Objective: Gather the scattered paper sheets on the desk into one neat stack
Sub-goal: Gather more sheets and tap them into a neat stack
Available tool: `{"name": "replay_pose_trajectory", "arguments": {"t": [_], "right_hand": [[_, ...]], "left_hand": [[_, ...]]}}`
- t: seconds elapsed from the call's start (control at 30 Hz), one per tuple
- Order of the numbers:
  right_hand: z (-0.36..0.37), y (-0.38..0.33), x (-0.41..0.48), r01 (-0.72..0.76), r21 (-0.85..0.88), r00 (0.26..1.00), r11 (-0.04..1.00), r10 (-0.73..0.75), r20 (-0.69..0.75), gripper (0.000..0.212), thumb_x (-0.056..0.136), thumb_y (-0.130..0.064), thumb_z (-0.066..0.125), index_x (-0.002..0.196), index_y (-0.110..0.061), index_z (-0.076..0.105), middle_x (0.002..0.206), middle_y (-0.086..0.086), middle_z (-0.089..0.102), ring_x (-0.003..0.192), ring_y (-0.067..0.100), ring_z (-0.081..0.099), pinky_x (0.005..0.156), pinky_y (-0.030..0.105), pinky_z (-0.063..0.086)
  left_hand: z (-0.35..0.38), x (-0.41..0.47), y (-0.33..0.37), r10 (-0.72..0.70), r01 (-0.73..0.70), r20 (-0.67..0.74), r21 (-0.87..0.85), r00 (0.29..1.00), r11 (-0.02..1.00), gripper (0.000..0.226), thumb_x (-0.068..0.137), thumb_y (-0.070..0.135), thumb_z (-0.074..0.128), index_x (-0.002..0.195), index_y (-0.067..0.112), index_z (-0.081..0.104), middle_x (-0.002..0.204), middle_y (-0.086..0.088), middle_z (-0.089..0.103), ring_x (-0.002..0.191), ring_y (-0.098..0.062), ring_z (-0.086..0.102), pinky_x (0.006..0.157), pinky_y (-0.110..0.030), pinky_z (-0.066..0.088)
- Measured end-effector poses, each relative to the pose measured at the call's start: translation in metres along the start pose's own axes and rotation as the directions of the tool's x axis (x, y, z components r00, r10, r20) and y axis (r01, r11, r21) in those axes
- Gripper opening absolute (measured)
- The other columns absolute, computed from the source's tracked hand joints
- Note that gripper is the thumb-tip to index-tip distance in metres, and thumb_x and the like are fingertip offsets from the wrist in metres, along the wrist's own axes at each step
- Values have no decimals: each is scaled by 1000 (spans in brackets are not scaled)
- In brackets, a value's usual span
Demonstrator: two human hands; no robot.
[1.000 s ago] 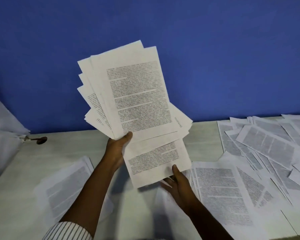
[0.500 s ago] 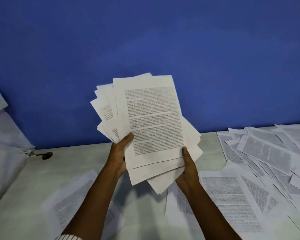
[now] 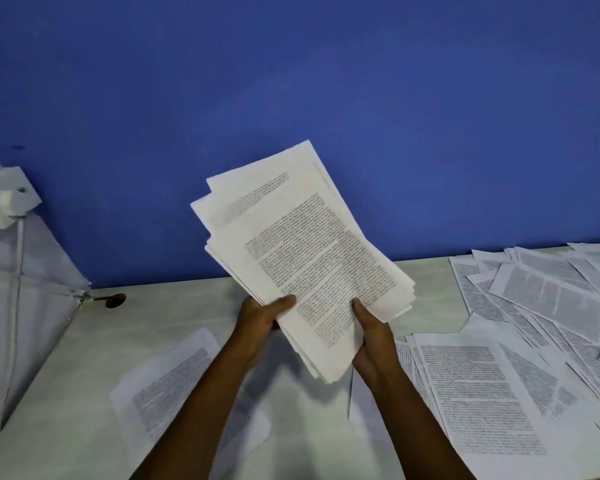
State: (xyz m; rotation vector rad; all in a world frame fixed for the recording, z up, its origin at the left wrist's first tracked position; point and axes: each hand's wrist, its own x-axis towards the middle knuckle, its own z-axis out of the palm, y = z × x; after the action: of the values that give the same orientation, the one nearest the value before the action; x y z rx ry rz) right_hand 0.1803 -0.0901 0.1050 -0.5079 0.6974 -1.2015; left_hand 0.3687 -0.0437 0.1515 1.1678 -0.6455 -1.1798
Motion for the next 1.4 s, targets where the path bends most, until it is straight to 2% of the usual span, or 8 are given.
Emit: {"name": "replay_pose_trajectory", "arguments": {"t": [0.13,0.37,0.53,0.73,0.83,0.97,1.17,1.4], "right_hand": [[-10,-6,-7,-49,19,997,999,48,53,42,96,-6,58,138,-7,55,137,17,61,129,36,55,111,60,38],[-27,-26,-5,-187,-39,970,982,191,151,48,93,-6,57,141,-9,51,135,18,61,119,34,62,98,52,52],[-66,-69,-3,-375,-129,892,918,395,221,86,73,-38,86,144,-7,49,142,17,56,123,31,58,102,44,47],[-48,-68,2,-431,-307,833,849,505,226,63,79,-34,82,133,-8,62,135,18,62,120,33,62,103,44,50],[-48,-64,5,-352,-490,864,797,478,156,49,86,-23,69,132,-8,62,127,15,68,114,33,67,96,42,54],[-72,-71,7,-421,-396,836,816,518,181,42,93,-18,60,133,-7,59,131,20,64,117,37,63,99,47,53],[-85,-60,0,-336,-616,854,713,507,120,40,89,-17,68,127,-8,64,121,13,71,110,33,69,95,44,54],[-96,-65,10,-313,-646,846,696,513,143,37,92,-1,63,129,-6,62,124,14,70,114,32,67,103,47,50]], "left_hand": [[-18,11,23,56,-65,-61,-157,997,986,37,91,6,65,126,16,63,117,-4,73,105,-23,71,85,-37,60],[-15,20,27,59,-62,-83,-35,995,997,39,89,-2,67,121,20,66,121,-4,72,111,-26,68,96,-44,54],[-24,-3,26,-51,52,62,-17,997,998,38,85,-3,66,122,7,65,119,-12,72,101,-27,72,85,-39,60],[6,-28,-14,-278,272,165,58,946,960,37,94,2,57,131,3,60,126,-17,67,105,-30,70,81,-36,60],[16,-37,-30,-404,425,174,-109,898,899,51,81,20,78,128,5,65,125,-17,68,102,-30,71,81,-37,60],[6,-57,-50,-375,432,216,-406,902,805,76,50,26,98,118,6,72,121,-18,69,101,-33,71,81,-44,60],[31,-97,-86,-483,483,12,-27,875,875,44,83,23,66,125,8,65,110,-4,76,101,-19,72,75,-24,58],[24,-81,-73,-457,456,91,26,885,889,38,94,12,61,132,11,61,128,-14,67,117,-32,65,100,-45,52]]}}
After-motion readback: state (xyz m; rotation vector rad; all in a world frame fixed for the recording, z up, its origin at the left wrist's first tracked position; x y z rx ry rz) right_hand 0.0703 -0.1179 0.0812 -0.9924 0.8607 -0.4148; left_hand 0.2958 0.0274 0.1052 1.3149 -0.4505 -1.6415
